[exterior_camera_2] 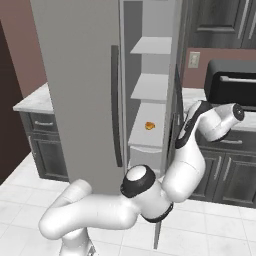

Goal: Pick up the frozen fish from the freezer, place it on any shelf in the fridge, and close the fridge and freezer doors when done.

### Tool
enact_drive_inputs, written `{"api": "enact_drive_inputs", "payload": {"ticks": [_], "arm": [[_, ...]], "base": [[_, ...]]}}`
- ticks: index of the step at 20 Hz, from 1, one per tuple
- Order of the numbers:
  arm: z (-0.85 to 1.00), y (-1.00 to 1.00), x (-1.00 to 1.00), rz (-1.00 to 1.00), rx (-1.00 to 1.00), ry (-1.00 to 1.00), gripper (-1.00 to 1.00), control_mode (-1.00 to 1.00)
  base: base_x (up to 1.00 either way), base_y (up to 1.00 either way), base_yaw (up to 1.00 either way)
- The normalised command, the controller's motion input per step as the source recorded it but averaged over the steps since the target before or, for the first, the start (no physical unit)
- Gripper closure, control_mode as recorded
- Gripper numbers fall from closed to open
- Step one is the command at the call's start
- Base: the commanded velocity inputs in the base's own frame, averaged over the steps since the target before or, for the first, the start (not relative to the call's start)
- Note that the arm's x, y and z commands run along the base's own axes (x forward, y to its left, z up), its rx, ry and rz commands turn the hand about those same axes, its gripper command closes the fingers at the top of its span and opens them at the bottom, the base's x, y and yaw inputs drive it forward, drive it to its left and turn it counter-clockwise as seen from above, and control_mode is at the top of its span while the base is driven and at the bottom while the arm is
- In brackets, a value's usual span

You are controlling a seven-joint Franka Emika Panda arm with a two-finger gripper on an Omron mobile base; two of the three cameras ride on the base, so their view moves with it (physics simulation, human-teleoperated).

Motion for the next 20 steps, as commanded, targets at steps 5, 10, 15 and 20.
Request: {"api": "enact_drive_inputs", "payload": {"ticks": [5, 10, 15, 20], "arm": [[-0.08, 1.00, 0.44, 0.01, 0.07, -0.12, -1.00, -1.00], [-0.06, 1.00, 0.39, 0.00, 0.04, -0.14, -1.00, -1.00], [-0.01, 1.00, 0.34, 0.00, 0.00, -0.19, -1.00, -1.00], [0.00, 1.00, 0.43, 0.00, 0.03, -0.18, -1.00, -1.00]], "base": [[0.00, 0.00, 0.00], [0.00, 0.00, 0.00], [0.00, 0.00, 0.00], [0.00, 0.00, 0.00]]}}
